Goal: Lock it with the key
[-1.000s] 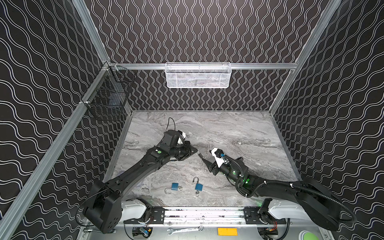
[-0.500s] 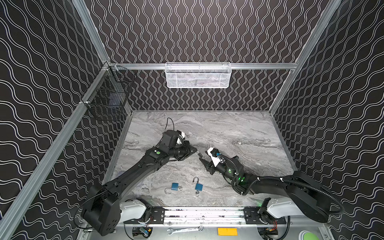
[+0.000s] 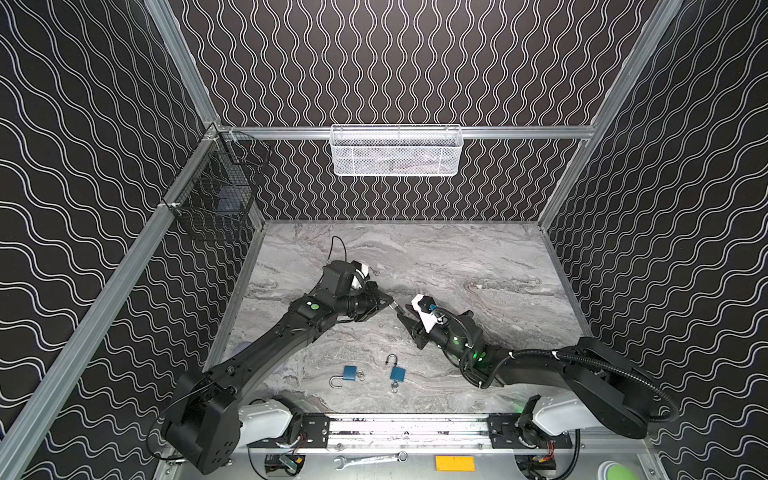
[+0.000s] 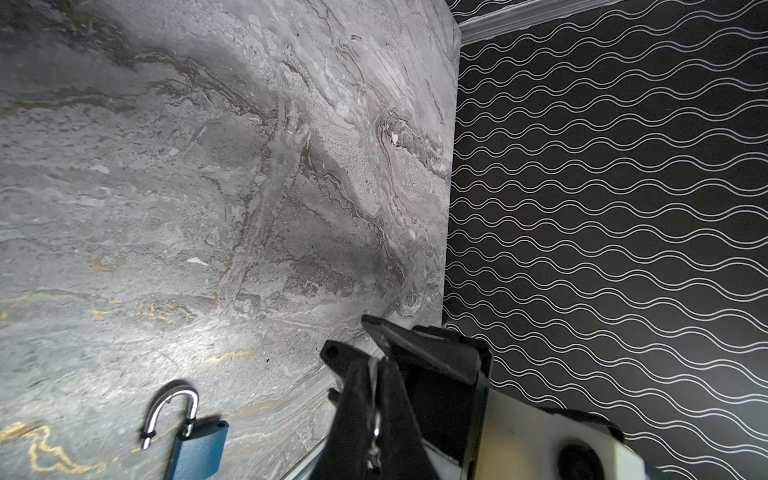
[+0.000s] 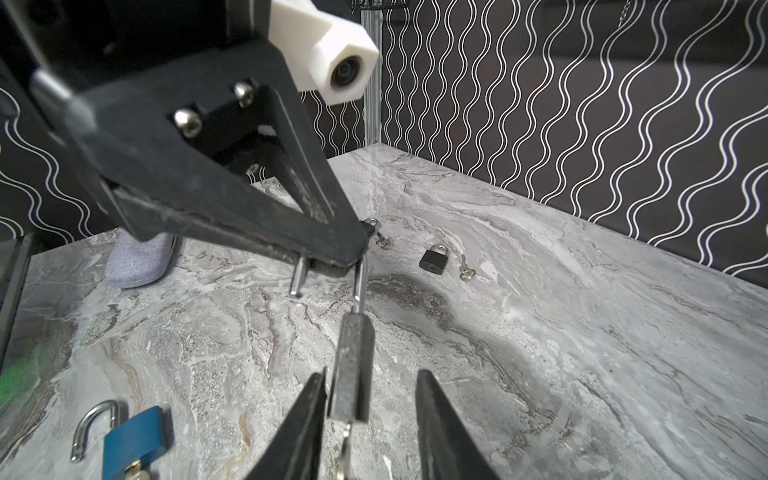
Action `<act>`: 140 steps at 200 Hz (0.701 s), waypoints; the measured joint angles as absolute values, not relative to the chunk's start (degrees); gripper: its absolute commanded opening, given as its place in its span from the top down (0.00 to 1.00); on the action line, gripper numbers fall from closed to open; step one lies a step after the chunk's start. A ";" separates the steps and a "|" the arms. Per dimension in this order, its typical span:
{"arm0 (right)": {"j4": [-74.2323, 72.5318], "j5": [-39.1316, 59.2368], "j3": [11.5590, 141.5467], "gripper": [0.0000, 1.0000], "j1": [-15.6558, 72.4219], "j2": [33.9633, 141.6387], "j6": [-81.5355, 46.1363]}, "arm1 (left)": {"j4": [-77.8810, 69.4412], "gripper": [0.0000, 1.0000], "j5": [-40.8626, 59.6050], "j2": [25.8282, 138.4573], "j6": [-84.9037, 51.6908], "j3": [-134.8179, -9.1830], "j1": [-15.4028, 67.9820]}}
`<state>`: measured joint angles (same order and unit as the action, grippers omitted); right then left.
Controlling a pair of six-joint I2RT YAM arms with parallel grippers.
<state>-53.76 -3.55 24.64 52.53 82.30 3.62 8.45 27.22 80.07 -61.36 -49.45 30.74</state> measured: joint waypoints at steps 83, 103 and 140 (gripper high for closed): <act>-53.87 -2.70 25.71 0.89 52.53 83.26 3.44 | 6.74 1.00 27.83 80.14 -61.54 -48.80 30.41; -53.87 -2.68 25.74 0.93 52.53 83.24 3.14 | 6.09 1.00 27.94 80.12 -61.54 -48.51 30.30; -50.74 -2.28 26.28 0.98 52.38 80.95 0.97 | 3.33 1.00 29.15 79.94 -61.54 -47.33 29.95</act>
<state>-50.74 -2.28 26.28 52.38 80.95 0.97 3.33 29.15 79.94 -61.54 -47.33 29.95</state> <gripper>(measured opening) 0.131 0.079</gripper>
